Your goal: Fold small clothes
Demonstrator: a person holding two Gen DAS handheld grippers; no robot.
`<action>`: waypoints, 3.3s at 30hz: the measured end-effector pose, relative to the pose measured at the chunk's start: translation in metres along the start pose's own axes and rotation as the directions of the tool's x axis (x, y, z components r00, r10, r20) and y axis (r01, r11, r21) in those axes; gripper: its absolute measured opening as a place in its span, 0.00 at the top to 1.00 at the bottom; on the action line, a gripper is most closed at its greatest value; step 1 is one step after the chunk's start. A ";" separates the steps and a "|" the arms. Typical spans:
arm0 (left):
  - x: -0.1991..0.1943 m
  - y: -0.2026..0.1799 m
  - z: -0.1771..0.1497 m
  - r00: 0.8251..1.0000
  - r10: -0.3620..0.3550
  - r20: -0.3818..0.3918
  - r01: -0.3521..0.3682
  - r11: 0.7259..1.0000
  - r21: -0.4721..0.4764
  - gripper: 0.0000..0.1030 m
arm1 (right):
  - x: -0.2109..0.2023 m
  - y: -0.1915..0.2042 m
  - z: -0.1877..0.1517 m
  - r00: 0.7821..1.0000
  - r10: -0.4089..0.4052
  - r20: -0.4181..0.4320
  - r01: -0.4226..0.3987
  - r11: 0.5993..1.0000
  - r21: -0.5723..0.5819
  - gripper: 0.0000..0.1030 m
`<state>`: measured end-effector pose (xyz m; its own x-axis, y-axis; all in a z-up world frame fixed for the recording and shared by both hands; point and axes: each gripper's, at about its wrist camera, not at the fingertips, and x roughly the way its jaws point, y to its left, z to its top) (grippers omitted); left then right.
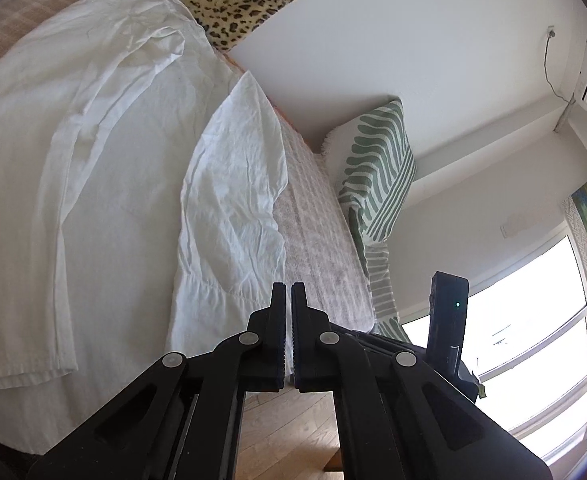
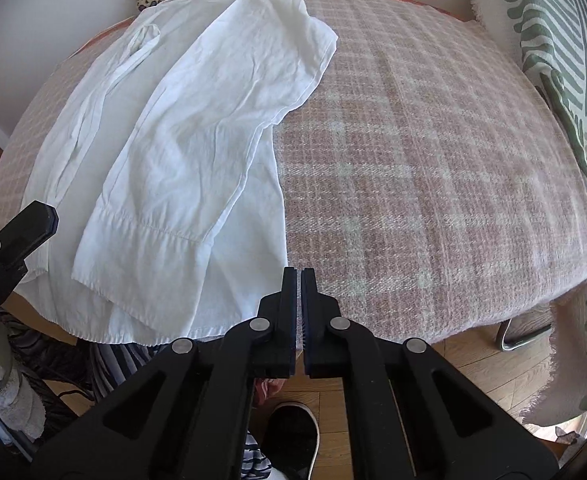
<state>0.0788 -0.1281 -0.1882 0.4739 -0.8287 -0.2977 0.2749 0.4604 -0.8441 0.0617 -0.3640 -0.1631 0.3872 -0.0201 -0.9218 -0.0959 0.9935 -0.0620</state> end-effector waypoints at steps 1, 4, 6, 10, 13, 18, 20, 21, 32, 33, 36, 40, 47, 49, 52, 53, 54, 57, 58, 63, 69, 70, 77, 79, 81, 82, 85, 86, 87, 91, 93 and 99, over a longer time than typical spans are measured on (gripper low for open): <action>-0.001 -0.004 0.000 1.000 0.007 0.001 -0.007 1.000 0.022 0.99 | -0.004 -0.006 -0.001 1.000 0.004 0.014 -0.004 1.000 0.012 0.96; -0.006 -0.007 -0.001 0.998 0.063 0.012 -0.064 0.994 0.087 0.99 | -0.011 -0.028 -0.001 0.992 0.121 0.041 -0.125 0.984 0.125 0.76; -0.008 -0.003 0.001 0.994 0.105 0.020 -0.107 0.989 0.101 0.99 | -0.008 -0.033 0.000 0.971 0.236 0.042 -0.239 0.959 0.154 0.76; -0.006 0.009 0.004 0.977 0.212 0.016 -0.213 0.971 0.113 0.77 | 0.017 -0.015 0.002 0.931 0.364 -0.006 -0.355 0.913 0.199 0.72; -0.001 0.021 0.003 0.958 0.287 -0.009 -0.285 0.953 0.101 0.70 | 0.030 -0.006 0.003 0.932 0.361 -0.034 -0.348 0.917 0.195 0.72; 0.007 0.037 -0.005 0.961 0.272 -0.048 -0.268 0.960 0.082 0.76 | 0.032 0.006 0.006 0.925 0.378 -0.037 -0.368 0.915 0.163 0.92; 0.011 0.038 -0.009 0.968 0.240 -0.067 -0.235 0.969 0.079 1.00 | 0.033 0.009 0.008 0.929 0.368 -0.042 -0.356 0.920 0.164 0.92; 0.011 0.036 -0.011 0.970 0.235 -0.065 -0.229 0.970 0.086 1.00 | 0.033 0.010 0.009 0.931 0.363 -0.043 -0.352 0.923 0.157 0.93; 0.016 0.009 -0.035 0.977 0.189 -0.097 -0.173 0.974 0.148 1.00 | -0.003 -0.003 0.013 0.972 0.235 -0.024 -0.234 0.971 0.058 0.95; 0.020 0.006 -0.037 0.973 0.213 -0.094 -0.194 0.965 0.177 1.00 | -0.001 -0.004 0.014 0.975 0.222 -0.024 -0.221 0.974 0.056 0.95; 0.022 0.003 -0.039 0.955 0.288 -0.077 -0.264 0.938 0.225 0.97 | 0.017 -0.005 0.017 0.960 0.273 -0.060 -0.267 0.960 0.085 0.94; 0.003 0.005 -0.029 0.960 0.280 -0.017 -0.270 0.940 0.206 0.85 | 0.029 -0.010 0.009 0.939 0.332 -0.087 -0.323 0.941 0.105 0.93; 0.029 0.013 -0.016 0.964 0.206 -0.167 -0.187 0.975 0.124 0.67 | 0.030 -0.022 0.012 0.927 0.369 -0.060 -0.356 0.921 0.158 0.93; 0.034 0.011 -0.018 0.965 0.187 -0.183 -0.168 0.979 0.119 0.72 | 0.029 -0.022 0.012 0.928 0.368 -0.057 -0.356 0.922 0.154 0.93; 0.034 0.008 -0.017 0.980 0.031 -0.196 -0.027 0.999 0.021 0.87 | 0.031 -0.022 0.012 0.926 0.375 -0.053 -0.362 0.918 0.164 0.93; 0.033 0.010 -0.016 0.980 -0.055 -0.193 0.046 0.998 -0.049 0.87 | 0.031 -0.023 0.012 0.923 0.382 -0.051 -0.369 0.914 0.170 0.93; 0.032 0.012 -0.016 0.975 -0.112 -0.192 0.095 0.991 -0.093 0.87 | 0.032 -0.024 0.013 0.921 0.387 -0.047 -0.374 0.910 0.178 0.93; 0.029 0.012 -0.016 0.982 0.032 -0.188 -0.030 0.999 0.013 0.87 | 0.031 -0.028 0.013 0.922 0.385 -0.038 -0.372 0.909 0.188 0.93; 0.030 0.015 -0.018 0.975 0.088 -0.204 -0.082 0.996 0.036 0.87 | 0.030 -0.030 0.013 0.925 0.377 -0.037 -0.365 0.913 0.183 0.93; 0.019 0.001 -0.031 0.939 0.318 -0.131 -0.274 0.922 0.274 0.87 | 0.022 -0.040 0.010 0.933 0.359 -0.017 -0.351 0.919 0.179 0.93; 0.028 -0.054 -0.048 0.939 0.344 -0.023 -0.284 0.812 0.510 0.51 | 0.009 -0.076 0.016 0.912 0.401 0.080 -0.409 0.884 0.226 0.64; 0.037 -0.061 -0.052 0.937 0.347 -0.029 -0.278 0.796 0.538 0.51 | 0.006 -0.083 0.017 0.909 0.406 0.100 -0.418 0.879 0.228 0.63; 0.103 -0.075 -0.072 0.909 0.411 -0.069 -0.287 0.737 0.612 0.50 | -0.008 -0.126 0.022 0.897 0.399 0.189 -0.438 0.859 0.266 0.58; 0.114 -0.075 -0.076 0.892 0.450 -0.045 -0.321 0.701 0.637 0.50 | -0.010 -0.135 0.026 0.899 0.390 0.199 -0.434 0.856 0.281 0.58; 0.123 -0.071 -0.077 0.872 0.487 -0.046 -0.349 0.684 0.640 0.50 | -0.012 -0.146 0.025 0.897 0.388 0.210 -0.437 0.851 0.293 0.58; 0.127 -0.068 -0.076 0.866 0.498 -0.049 -0.358 0.686 0.634 0.50 | -0.012 -0.150 0.026 0.896 0.389 0.213 -0.438 0.848 0.297 0.58; 0.128 -0.066 -0.076 0.871 0.490 -0.035 -0.361 0.687 0.630 0.50 | -0.010 -0.157 0.034 0.891 0.394 0.225 -0.448 0.842 0.300 0.58; 0.129 -0.068 -0.078 0.877 0.479 -0.034 -0.353 0.690 0.632 0.50 | -0.008 -0.157 0.037 0.889 0.397 0.229 -0.452 0.840 0.299 0.58; 0.127 -0.068 -0.079 0.883 0.468 -0.037 -0.343 0.697 0.629 0.50 | -0.007 -0.157 0.040 0.886 0.401 0.232 -0.457 0.838 0.297 0.58; 0.121 -0.060 -0.071 0.900 0.435 -0.034 -0.332 0.734 0.592 0.72 | 0.003 -0.152 0.062 0.867 0.434 0.246 -0.492 0.823 0.282 0.58; 0.118 -0.054 -0.067 0.904 0.426 -0.033 -0.331 0.749 0.574 0.86 | 0.009 -0.145 0.077 0.857 0.450 0.251 -0.508 0.820 0.263 0.57; 0.101 -0.042 -0.055 0.936 0.347 -0.062 -0.276 0.831 0.483 0.98 | 0.038 -0.129 0.135 0.842 0.478 0.250 -0.529 0.823 0.206 0.36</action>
<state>0.0695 -0.2489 -0.2075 0.4866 -0.6359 -0.5991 0.5018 0.7647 -0.4042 0.2129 -0.4776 -0.1381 0.5091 0.4864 -0.7101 -0.0953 0.8518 0.5152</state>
